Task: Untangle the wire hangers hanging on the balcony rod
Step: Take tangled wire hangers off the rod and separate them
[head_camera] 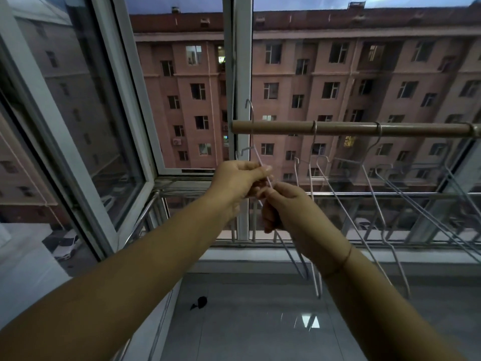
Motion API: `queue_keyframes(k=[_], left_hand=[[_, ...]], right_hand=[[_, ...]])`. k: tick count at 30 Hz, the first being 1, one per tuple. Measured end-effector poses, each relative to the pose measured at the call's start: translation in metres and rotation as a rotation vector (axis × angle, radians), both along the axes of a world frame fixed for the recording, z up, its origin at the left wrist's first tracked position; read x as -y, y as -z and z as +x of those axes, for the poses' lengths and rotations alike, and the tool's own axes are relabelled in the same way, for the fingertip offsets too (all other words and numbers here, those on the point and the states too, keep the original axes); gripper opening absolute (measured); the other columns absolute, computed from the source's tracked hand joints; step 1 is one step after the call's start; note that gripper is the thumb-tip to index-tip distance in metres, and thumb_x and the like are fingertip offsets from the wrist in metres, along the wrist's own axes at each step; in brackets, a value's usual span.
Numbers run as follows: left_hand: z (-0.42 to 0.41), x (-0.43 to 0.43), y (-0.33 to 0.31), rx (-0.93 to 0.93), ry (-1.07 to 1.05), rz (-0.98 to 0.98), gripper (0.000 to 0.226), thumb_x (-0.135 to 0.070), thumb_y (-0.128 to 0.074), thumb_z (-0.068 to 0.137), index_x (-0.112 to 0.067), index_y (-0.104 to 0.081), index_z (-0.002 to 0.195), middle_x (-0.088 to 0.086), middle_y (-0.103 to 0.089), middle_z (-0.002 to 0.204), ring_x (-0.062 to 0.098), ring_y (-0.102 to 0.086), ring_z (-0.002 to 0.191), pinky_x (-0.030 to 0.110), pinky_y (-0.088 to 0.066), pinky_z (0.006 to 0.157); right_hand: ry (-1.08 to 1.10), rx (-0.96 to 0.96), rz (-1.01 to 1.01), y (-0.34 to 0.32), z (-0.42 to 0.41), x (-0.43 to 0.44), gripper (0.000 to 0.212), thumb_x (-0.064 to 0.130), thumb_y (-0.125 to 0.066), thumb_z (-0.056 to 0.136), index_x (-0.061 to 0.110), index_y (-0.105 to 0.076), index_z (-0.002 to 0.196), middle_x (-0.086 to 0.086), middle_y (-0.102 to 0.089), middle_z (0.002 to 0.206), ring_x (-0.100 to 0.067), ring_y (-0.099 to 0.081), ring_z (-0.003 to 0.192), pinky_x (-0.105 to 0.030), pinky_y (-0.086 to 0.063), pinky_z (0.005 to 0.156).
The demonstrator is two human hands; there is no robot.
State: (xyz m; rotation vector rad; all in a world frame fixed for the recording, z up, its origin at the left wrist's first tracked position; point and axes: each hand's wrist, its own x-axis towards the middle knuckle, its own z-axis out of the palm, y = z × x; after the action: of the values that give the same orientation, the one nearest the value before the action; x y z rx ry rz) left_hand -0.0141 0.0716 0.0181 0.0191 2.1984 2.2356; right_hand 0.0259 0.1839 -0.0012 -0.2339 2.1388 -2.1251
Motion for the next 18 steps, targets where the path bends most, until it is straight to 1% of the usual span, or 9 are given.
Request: queue_keyframes(k=[3, 6, 8, 10, 12, 14, 15, 16, 18], left_hand=[[-0.001, 0.007, 0.005, 0.011, -0.022, -0.017, 0.004, -0.01, -0.067, 0.083, -0.007, -0.069, 0.083, 0.006, -0.07, 0.071, 0.006, -0.061, 0.047, 0.023, -0.056, 0.054], [-0.001, 0.013, 0.011, 0.028, -0.043, -0.007, 0.008, -0.009, -0.066, 0.084, -0.002, -0.069, 0.088, 0.009, -0.07, 0.075, 0.011, -0.062, 0.054, 0.017, -0.052, 0.047], [0.001, 0.018, 0.015, 0.036, -0.047, -0.018, 0.01, -0.009, -0.065, 0.084, -0.002, -0.069, 0.09, 0.008, -0.07, 0.074, 0.011, -0.063, 0.057, 0.016, -0.053, 0.049], [0.002, 0.022, 0.018, 0.045, -0.054, -0.018, 0.012, -0.01, -0.065, 0.085, -0.002, -0.068, 0.093, 0.007, -0.07, 0.073, 0.011, -0.065, 0.057, 0.016, -0.055, 0.052], [0.003, 0.025, 0.019, 0.047, -0.062, -0.019, 0.02, -0.01, -0.066, 0.084, -0.001, -0.067, 0.103, 0.008, -0.07, 0.077, 0.012, -0.064, 0.059, 0.017, -0.055, 0.053], [0.003, 0.026, 0.02, 0.048, -0.095, -0.055, 0.038, -0.014, -0.068, 0.083, -0.003, -0.059, 0.118, 0.01, -0.068, 0.092, 0.016, -0.063, 0.076, 0.025, -0.056, 0.069], [0.003, 0.026, 0.021, 0.047, -0.127, -0.094, 0.049, -0.017, -0.07, 0.082, -0.006, -0.052, 0.126, 0.009, -0.064, 0.104, 0.018, -0.06, 0.088, 0.031, -0.054, 0.08], [0.002, 0.026, 0.021, 0.031, -0.167, -0.14, 0.057, -0.021, -0.07, 0.082, -0.01, -0.045, 0.131, 0.007, -0.058, 0.115, 0.019, -0.056, 0.097, 0.034, -0.049, 0.086], [0.004, 0.023, 0.018, -0.086, -0.252, -0.234, 0.064, -0.028, -0.07, 0.082, -0.017, -0.036, 0.135, 0.002, -0.048, 0.126, 0.015, -0.047, 0.107, 0.03, -0.041, 0.085]], right_hand=[[-0.006, 0.001, 0.0, 0.003, 0.001, 0.013, 0.02, 0.016, -0.037, 0.098, 0.008, -0.055, 0.094, -0.005, -0.05, 0.061, -0.015, -0.05, 0.052, -0.024, -0.051, 0.049], [-0.015, 0.015, 0.0, 0.007, 0.002, 0.021, 0.02, 0.017, -0.039, 0.097, 0.011, -0.056, 0.089, -0.007, -0.052, 0.067, -0.017, -0.053, 0.059, -0.033, -0.053, 0.061], [-0.019, 0.016, 0.015, 0.011, 0.003, 0.025, 0.02, 0.018, -0.04, 0.097, 0.013, -0.057, 0.088, -0.008, -0.053, 0.068, -0.017, -0.055, 0.059, -0.03, -0.054, 0.059], [-0.024, 0.013, 0.037, 0.015, 0.004, 0.029, 0.019, 0.021, -0.042, 0.096, 0.012, -0.059, 0.093, -0.01, -0.055, 0.071, -0.017, -0.056, 0.061, -0.027, -0.053, 0.058], [-0.019, 0.008, 0.092, 0.02, 0.005, 0.031, 0.021, 0.024, -0.043, 0.096, 0.012, -0.059, 0.099, -0.012, -0.059, 0.08, -0.019, -0.059, 0.071, -0.03, -0.053, 0.066], [-0.012, -0.015, 0.177, 0.022, 0.007, 0.032, 0.021, 0.027, -0.042, 0.096, 0.016, -0.059, 0.097, -0.011, -0.064, 0.09, -0.018, -0.062, 0.078, -0.032, -0.054, 0.073], [-0.005, -0.042, 0.234, 0.023, 0.008, 0.031, 0.021, 0.029, -0.04, 0.097, 0.019, -0.058, 0.095, -0.009, -0.065, 0.093, -0.017, -0.063, 0.081, -0.033, -0.053, 0.076], [0.008, -0.086, 0.308, 0.022, 0.01, 0.029, 0.021, 0.03, -0.039, 0.097, 0.021, -0.058, 0.094, -0.007, -0.065, 0.095, -0.017, -0.063, 0.085, -0.035, -0.053, 0.08], [0.05, -0.189, 0.453, 0.02, 0.015, 0.018, 0.024, 0.032, -0.038, 0.096, 0.021, -0.058, 0.102, -0.001, -0.064, 0.098, -0.015, -0.061, 0.089, -0.036, -0.052, 0.084]])
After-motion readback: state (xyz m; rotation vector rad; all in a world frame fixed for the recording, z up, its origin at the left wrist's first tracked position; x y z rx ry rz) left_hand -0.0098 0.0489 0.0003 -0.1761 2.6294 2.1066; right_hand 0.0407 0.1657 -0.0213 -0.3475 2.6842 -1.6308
